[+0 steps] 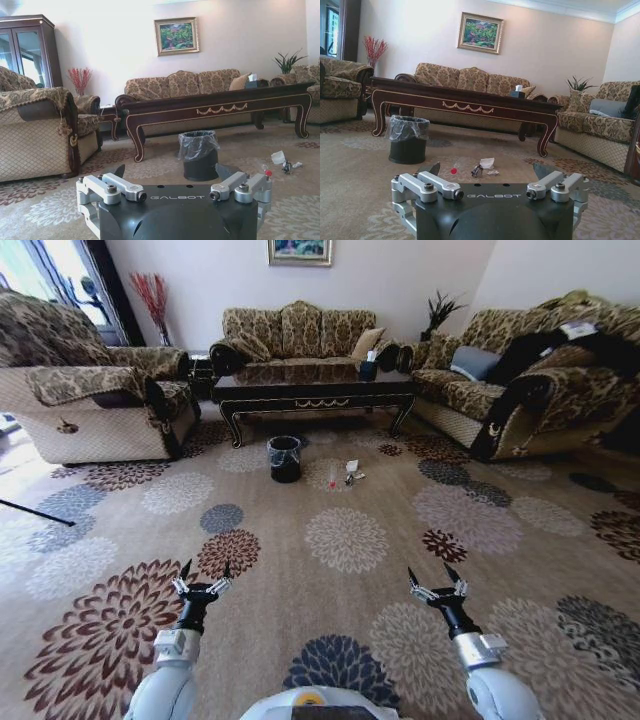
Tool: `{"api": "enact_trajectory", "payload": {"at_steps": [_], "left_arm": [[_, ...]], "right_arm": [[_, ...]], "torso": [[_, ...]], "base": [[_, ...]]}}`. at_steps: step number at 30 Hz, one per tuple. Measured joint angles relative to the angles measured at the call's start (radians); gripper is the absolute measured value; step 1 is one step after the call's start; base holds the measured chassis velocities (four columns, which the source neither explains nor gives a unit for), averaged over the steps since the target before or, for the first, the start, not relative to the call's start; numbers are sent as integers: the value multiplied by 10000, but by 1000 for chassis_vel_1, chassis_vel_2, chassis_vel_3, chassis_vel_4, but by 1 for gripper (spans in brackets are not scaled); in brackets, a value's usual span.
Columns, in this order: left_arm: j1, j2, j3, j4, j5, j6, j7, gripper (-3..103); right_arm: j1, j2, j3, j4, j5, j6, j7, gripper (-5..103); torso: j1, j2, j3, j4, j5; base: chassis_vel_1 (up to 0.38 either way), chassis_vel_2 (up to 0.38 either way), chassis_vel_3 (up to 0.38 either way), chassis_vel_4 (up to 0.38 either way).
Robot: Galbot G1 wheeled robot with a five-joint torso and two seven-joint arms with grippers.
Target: Move to the front of the table and pick up the trash from the floor, then place it into the trash bin.
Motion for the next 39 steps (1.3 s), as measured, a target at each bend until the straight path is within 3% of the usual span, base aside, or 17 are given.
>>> {"api": "enact_trajectory", "payload": {"at_steps": [16, 39], "left_arm": [[-38, -50, -16, 159, -28, -1, 13, 100], [-19, -202, 7, 276, -181, 48, -42, 100]], "right_arm": [[3, -8, -31, -11, 7, 15, -187, 100], [-160, 60, -60, -42, -107, 145, -506, 100]], "torso": [[-1, 0, 43, 0, 1], [-2, -1, 62, 0, 0]], "base": [[-23, 25, 26, -26], [-119, 123, 114, -127]]}}
